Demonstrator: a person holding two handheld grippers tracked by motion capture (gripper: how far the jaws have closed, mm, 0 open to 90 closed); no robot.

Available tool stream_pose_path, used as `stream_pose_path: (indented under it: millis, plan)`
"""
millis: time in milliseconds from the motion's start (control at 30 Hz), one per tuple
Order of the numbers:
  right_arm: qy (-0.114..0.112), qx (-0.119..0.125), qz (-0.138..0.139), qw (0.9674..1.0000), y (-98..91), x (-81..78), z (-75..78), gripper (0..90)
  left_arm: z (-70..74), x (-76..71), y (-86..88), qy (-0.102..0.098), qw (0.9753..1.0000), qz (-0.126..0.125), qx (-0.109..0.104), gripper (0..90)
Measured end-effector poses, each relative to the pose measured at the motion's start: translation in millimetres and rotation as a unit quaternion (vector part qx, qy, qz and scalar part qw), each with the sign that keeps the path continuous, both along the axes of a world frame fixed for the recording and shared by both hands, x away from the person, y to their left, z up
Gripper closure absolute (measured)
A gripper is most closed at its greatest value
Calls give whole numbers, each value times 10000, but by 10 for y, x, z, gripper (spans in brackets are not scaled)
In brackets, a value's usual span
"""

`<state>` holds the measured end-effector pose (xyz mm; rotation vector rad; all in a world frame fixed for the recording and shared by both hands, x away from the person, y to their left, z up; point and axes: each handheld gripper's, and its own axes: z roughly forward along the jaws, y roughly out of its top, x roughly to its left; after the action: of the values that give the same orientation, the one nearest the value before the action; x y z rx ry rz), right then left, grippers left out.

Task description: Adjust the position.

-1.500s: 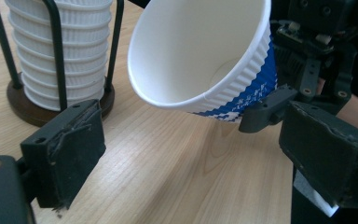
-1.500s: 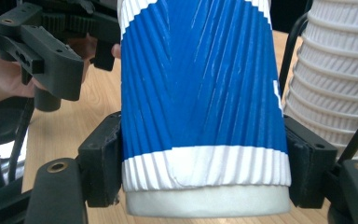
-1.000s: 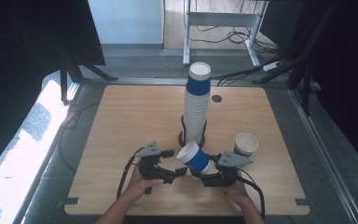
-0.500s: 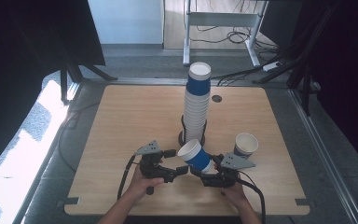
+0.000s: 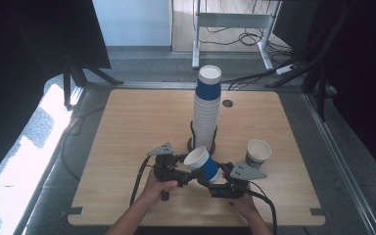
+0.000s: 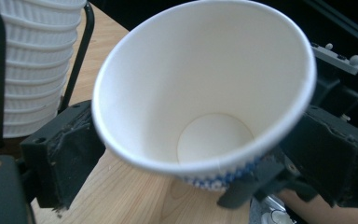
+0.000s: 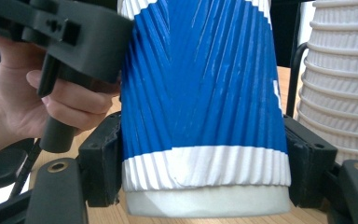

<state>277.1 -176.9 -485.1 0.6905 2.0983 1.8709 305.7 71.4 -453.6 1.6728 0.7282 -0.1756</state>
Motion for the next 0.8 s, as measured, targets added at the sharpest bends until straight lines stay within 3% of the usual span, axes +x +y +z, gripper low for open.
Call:
stream_pose_path:
  millis: [300,800]
  plan:
    - [-6,-52,78,10000,21,-4,-7,274,-18,42,-18,36,9997,-87,-227,137]
    - [76,-55,119,9999,16,27,-15,269,-49,32,-42,-195,9991,-105,-360,201]
